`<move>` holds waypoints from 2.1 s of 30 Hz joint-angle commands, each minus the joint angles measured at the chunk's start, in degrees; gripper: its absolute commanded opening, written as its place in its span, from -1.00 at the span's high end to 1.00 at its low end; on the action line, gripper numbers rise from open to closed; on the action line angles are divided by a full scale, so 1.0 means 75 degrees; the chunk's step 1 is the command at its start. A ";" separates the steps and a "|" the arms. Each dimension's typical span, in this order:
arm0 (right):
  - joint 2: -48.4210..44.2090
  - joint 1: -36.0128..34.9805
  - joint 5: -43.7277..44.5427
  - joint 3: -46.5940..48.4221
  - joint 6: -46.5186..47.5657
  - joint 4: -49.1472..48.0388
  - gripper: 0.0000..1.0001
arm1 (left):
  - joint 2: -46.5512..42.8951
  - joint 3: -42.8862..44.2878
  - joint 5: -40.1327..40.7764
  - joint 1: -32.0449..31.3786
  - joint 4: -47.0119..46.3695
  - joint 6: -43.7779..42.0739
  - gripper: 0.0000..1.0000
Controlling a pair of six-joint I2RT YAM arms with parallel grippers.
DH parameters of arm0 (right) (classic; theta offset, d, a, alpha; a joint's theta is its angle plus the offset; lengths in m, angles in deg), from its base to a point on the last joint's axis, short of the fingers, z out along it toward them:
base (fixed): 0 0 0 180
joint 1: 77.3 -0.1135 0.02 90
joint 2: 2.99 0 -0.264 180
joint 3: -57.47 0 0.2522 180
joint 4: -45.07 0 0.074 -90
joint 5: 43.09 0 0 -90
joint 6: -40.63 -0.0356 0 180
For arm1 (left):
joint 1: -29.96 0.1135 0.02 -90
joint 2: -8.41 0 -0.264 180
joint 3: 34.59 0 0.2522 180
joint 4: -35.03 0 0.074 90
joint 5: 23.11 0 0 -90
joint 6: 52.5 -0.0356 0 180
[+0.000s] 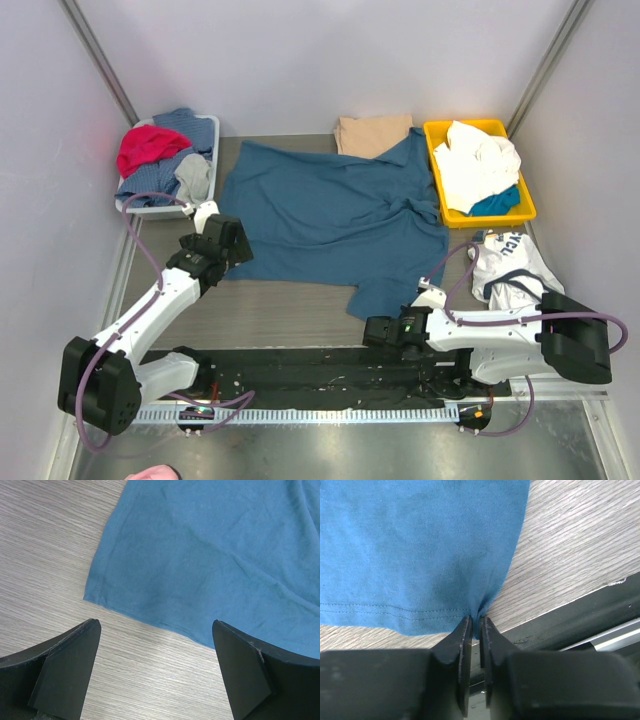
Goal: Fold and stack the t-shirts
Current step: Flatten the tshirt out
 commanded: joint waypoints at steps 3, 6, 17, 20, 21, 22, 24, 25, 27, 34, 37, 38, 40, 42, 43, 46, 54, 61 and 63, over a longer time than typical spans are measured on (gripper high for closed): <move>0.0122 -0.0026 0.0160 -0.0023 -0.0056 0.0048 0.85 | -0.0094 0.0055 0.0229 -0.0025 -0.0015 0.0085 -0.99; 0.0133 -0.0027 0.0172 -0.0023 -0.0044 0.0037 0.98 | -0.0082 0.0032 0.0311 -0.0025 -0.0026 0.0085 -0.99; -0.0031 -0.0026 0.0547 0.0328 0.0623 0.0072 0.99 | 0.1369 0.0395 0.0125 0.1074 -0.0213 0.0319 -0.99; -0.0054 -0.0027 0.0652 0.0434 0.0916 0.0072 0.99 | 0.1756 0.0360 -0.0439 0.1673 -0.0658 0.0600 -0.93; -0.0054 -0.0027 0.0687 0.0469 0.0963 0.0072 0.98 | 0.1839 0.0371 -0.0416 0.1697 -0.0740 0.0636 -0.89; -0.0054 -0.0027 0.0722 0.0504 0.1056 0.0084 0.99 | 0.1921 0.0429 -0.0323 0.1709 -0.0729 0.0659 -0.87; -0.0066 -0.0027 0.0746 0.0528 0.1104 0.0095 0.98 | 0.2108 0.0500 -0.0264 0.1709 -0.0729 0.0683 -0.82; -0.0054 -0.0027 0.0746 0.0539 0.1104 0.0084 0.99 | 0.2144 0.0500 -0.0217 0.1709 -0.0741 0.0706 -0.81; -0.0054 -0.0015 0.0770 0.0551 0.1128 0.0084 0.98 | 0.2179 0.0419 -0.0181 0.1709 -0.0823 0.0741 -0.78; -0.0124 -0.0027 0.0770 0.0493 0.1104 0.0119 0.98 | 0.2086 0.0114 0.0006 0.1779 -0.0788 0.0917 -0.57; -0.0101 -0.0027 0.0781 0.0493 0.1128 0.0130 0.99 | 0.1899 -0.0120 0.0088 0.1814 -0.0764 0.1034 -0.53; -0.0089 -0.0027 0.0770 0.0493 0.1139 0.0119 0.99 | 0.1863 -0.0167 0.0088 0.1814 -0.0776 0.1116 -0.51; -0.0066 -0.0027 0.0770 0.0493 0.1139 0.0119 0.99 | 0.1805 -0.0331 0.0100 0.1849 -0.0741 0.1186 -0.48; -0.0054 -0.0026 0.0758 0.0504 0.1151 0.0130 0.99 | 0.1769 -0.0437 0.0147 0.1896 -0.0788 0.1234 -0.47; -0.0043 -0.0027 0.0735 0.0504 0.1139 0.0119 0.99 | 0.1769 -0.0484 0.0135 0.1931 -0.0799 0.1280 -0.47; -0.0054 -0.0027 0.0711 0.0481 0.1163 0.0119 0.98 | 0.1804 -0.0461 0.0065 0.2060 -0.0905 0.1281 -0.43; -0.0253 -0.0015 0.0770 0.0411 0.1221 0.0166 0.99 | 0.1910 -0.0554 -0.0204 0.2447 -0.1115 0.1398 -0.33; -0.0289 -0.0003 0.0758 0.0399 0.1233 0.0189 0.99 | 0.2156 -0.0578 -0.0380 0.2494 -0.1245 0.1480 -0.26; -0.0312 0.0008 0.0758 0.0387 0.1221 0.0201 0.99 | 0.2191 -0.0578 -0.0427 0.2506 -0.1280 0.1491 -0.19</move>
